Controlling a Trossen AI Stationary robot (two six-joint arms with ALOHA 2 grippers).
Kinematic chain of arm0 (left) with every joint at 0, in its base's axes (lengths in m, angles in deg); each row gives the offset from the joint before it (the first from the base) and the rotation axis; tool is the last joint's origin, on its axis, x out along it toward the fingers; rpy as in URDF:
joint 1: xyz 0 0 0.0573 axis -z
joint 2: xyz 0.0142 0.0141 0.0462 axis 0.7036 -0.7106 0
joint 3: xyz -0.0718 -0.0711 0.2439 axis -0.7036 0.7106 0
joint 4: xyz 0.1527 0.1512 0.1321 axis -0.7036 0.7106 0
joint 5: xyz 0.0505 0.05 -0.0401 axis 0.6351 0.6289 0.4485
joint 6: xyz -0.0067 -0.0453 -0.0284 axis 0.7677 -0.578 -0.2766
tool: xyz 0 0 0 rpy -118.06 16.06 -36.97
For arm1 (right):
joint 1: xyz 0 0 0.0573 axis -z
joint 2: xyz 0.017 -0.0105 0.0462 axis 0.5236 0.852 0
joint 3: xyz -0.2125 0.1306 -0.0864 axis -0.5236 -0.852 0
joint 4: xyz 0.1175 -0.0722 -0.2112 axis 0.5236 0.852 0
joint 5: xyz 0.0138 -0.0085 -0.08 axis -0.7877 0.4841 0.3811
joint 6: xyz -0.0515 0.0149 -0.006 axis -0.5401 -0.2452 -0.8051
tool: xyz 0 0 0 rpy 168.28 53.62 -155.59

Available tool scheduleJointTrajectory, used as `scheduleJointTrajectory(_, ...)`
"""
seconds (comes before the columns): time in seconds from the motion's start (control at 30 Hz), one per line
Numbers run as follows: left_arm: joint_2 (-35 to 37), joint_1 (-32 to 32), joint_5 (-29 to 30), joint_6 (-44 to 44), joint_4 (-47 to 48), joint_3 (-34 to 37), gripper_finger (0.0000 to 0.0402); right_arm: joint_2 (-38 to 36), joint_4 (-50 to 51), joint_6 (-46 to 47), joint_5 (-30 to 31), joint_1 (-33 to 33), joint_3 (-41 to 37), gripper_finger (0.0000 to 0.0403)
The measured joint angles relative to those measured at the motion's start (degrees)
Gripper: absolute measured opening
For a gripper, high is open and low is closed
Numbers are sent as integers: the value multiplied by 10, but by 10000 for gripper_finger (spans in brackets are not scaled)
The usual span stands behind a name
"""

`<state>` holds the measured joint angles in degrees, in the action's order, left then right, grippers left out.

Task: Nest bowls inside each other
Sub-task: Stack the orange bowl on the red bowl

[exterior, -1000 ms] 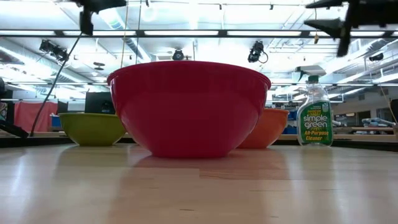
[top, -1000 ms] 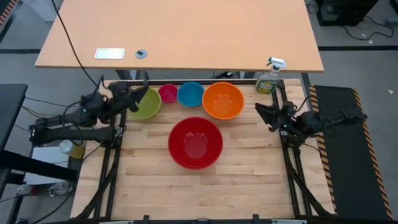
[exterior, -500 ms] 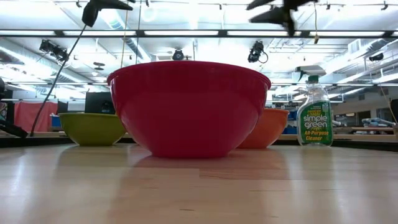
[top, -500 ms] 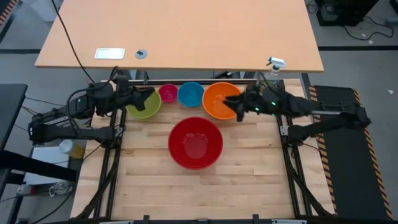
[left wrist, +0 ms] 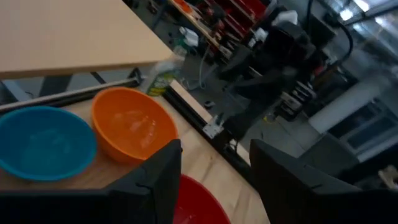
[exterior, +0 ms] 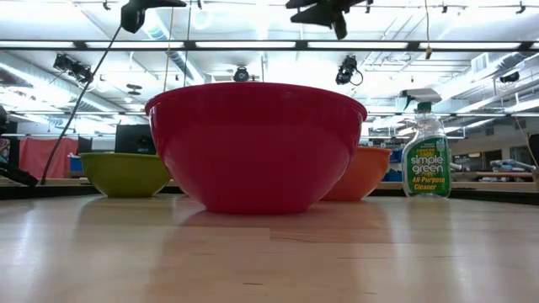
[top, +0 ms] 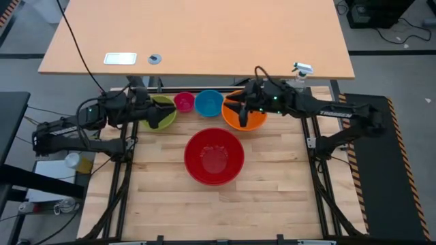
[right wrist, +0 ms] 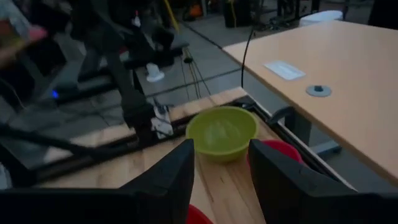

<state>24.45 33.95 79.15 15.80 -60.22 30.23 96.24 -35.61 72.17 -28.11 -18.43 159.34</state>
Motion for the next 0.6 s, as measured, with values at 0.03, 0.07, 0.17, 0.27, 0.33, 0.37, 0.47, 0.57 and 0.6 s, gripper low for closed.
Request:
scheduleJointTrajectory(0.03, -6, 6, 0, 2, -4, 0, 194, 5, 1, -12, -3, 1, 0, 161)
scheduleJointTrajectory(0.07, -11, 11, 0, 3, -7, 0, 194, 8, 1, -20, -6, 2, 0, 161)
scheduleJointTrajectory(0.17, -27, 24, 0, 4, -5, 0, 194, 6, 6, -51, -22, 2, 0, 161)
scheduleJointTrajectory(0.27, -44, 34, 0, 4, 5, 0, 194, 4, 48, -60, -24, 1, 1, 161)
scheduleJointTrajectory(0.33, -53, 37, -1, 4, 15, 0, 194, 4, 90, -44, -18, 2, 1, 161)
scheduleJointTrajectory(0.37, -57, 37, -1, 3, 20, 0, 194, 4, 116, -34, -12, 4, 1, 161)
scheduleJointTrajectory(0.47, -67, 36, 0, 2, 41, 0, 194, 7, 212, -12, 27, 13, 1, 159)
scheduleJointTrajectory(0.57, -74, 35, 0, -1, 65, 0, 194, 18, 306, -11, 61, 31, 0, 158)
scheduleJointTrajectory(0.6, -74, 35, 0, -3, 73, 0, 194, 24, 334, -11, 64, 39, 0, 159)
